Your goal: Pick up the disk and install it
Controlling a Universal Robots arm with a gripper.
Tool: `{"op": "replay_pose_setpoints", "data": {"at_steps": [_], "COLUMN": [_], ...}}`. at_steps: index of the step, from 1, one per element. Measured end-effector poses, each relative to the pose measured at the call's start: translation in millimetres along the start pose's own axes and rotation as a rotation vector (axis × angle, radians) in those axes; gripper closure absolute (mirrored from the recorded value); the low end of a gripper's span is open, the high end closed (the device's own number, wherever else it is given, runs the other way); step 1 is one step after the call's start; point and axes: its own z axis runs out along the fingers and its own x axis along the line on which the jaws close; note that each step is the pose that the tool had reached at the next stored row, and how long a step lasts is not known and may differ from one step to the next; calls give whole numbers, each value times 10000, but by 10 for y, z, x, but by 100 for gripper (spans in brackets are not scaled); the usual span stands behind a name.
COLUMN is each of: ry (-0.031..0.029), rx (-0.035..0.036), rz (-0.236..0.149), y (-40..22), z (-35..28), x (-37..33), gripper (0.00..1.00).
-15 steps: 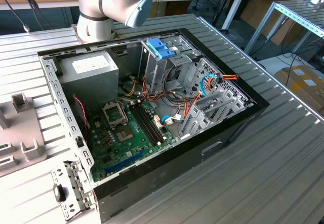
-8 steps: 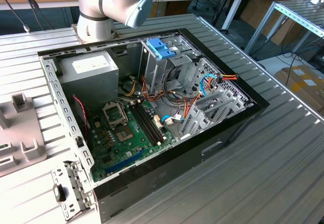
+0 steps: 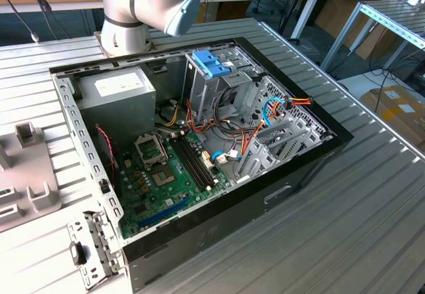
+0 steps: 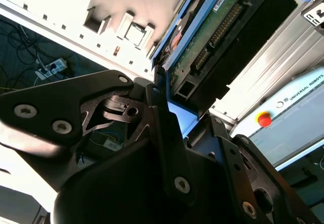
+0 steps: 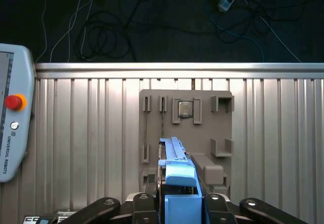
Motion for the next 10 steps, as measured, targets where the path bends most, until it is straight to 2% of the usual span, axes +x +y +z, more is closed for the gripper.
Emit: {"op": "replay_pose_setpoints", "data": {"at_steps": [10], "ry": [1], "rx": [0], "rz": [0], "y": [-46], "z": [3], "x": [0], "gripper": [63]}}
